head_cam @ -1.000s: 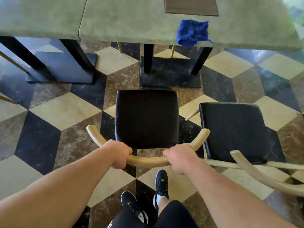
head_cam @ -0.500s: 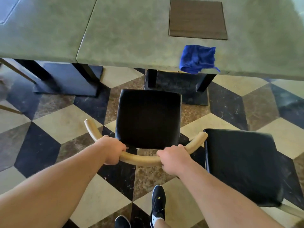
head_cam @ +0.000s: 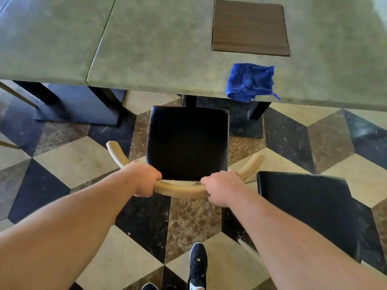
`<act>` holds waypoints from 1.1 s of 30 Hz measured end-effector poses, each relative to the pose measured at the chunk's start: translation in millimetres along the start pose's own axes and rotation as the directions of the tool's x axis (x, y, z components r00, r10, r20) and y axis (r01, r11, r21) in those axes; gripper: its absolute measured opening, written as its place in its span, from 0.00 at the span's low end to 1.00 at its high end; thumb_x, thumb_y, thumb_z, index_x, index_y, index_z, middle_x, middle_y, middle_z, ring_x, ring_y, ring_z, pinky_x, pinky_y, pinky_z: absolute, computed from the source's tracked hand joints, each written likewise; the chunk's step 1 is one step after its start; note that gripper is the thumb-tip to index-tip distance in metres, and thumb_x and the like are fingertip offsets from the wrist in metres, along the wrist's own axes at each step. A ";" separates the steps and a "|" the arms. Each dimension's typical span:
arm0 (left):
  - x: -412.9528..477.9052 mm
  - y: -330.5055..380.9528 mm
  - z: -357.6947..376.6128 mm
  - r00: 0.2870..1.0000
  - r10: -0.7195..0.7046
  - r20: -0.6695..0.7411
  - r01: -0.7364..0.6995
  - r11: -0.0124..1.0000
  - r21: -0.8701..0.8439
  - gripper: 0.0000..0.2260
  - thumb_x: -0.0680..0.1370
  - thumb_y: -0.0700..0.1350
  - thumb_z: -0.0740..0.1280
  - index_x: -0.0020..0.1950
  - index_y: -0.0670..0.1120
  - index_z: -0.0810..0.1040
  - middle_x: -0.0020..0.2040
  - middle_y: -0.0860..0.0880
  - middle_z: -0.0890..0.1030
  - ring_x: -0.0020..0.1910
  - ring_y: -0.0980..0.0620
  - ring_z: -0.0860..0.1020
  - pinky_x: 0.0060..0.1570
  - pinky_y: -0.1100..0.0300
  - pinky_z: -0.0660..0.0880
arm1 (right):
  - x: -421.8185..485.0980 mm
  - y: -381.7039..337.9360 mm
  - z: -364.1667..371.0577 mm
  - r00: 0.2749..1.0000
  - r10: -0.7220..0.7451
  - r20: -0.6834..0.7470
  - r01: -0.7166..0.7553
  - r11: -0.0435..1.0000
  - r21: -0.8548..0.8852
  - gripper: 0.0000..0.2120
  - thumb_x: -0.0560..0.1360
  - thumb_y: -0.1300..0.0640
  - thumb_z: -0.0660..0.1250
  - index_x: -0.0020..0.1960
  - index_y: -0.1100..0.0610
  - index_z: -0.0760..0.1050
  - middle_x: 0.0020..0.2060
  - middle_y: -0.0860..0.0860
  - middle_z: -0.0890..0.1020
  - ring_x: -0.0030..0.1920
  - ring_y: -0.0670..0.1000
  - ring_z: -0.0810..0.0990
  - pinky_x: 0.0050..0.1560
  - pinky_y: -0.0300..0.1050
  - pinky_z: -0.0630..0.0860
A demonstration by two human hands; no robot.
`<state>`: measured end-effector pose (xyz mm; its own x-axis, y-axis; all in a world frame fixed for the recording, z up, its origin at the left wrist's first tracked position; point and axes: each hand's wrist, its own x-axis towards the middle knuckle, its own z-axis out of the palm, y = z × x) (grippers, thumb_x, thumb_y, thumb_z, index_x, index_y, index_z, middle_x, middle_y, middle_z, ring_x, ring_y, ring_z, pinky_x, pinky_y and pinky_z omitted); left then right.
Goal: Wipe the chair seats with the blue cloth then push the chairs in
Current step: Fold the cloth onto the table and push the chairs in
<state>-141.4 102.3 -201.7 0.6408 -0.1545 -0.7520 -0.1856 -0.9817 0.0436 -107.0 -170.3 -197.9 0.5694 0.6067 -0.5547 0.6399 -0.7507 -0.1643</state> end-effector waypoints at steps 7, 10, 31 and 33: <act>9.4 -7.3 -23.0 0.999 -0.006 0.035 0.004 0.999 0.053 0.12 0.76 0.49 0.72 0.57 0.61 0.78 0.44 0.57 0.80 0.42 0.55 0.78 0.57 0.52 0.75 | 17.6 7.6 -13.0 1.000 0.009 0.020 -0.009 1.000 0.014 0.10 0.76 0.52 0.71 0.48 0.42 0.70 0.38 0.43 0.76 0.41 0.50 0.77 0.55 0.57 0.72; 10.8 -11.6 -27.7 0.998 -0.028 0.052 0.025 0.998 0.056 0.12 0.76 0.48 0.72 0.56 0.62 0.78 0.44 0.57 0.80 0.42 0.55 0.78 0.55 0.53 0.75 | 22.6 6.1 -16.0 0.999 -0.003 0.034 0.003 1.000 0.017 0.10 0.77 0.52 0.70 0.48 0.42 0.69 0.38 0.43 0.76 0.41 0.50 0.77 0.55 0.57 0.71; -35.1 27.7 -18.9 0.973 -0.113 -0.201 0.111 0.994 -0.019 0.29 0.74 0.60 0.74 0.75 0.58 0.72 0.63 0.54 0.81 0.64 0.48 0.78 0.72 0.43 0.71 | -0.8 -4.9 -13.8 0.989 0.063 -0.131 -0.062 0.998 0.012 0.32 0.71 0.36 0.75 0.69 0.47 0.71 0.54 0.48 0.80 0.55 0.54 0.79 0.59 0.57 0.77; -44.5 51.0 -19.7 0.979 -0.106 -0.176 0.091 0.991 -0.096 0.42 0.72 0.66 0.74 0.82 0.59 0.63 0.76 0.53 0.74 0.75 0.46 0.72 0.77 0.39 0.64 | -24.8 -4.9 -13.1 0.988 0.076 -0.136 -0.076 0.997 0.003 0.46 0.70 0.32 0.74 0.80 0.46 0.60 0.70 0.52 0.75 0.71 0.59 0.72 0.72 0.64 0.69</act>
<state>-164.7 56.9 -153.1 0.7780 -0.0665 -0.6248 -0.0548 -0.9978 0.0379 -117.6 -178.2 -172.7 0.6810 0.5778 -0.4499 0.5933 -0.7955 -0.1236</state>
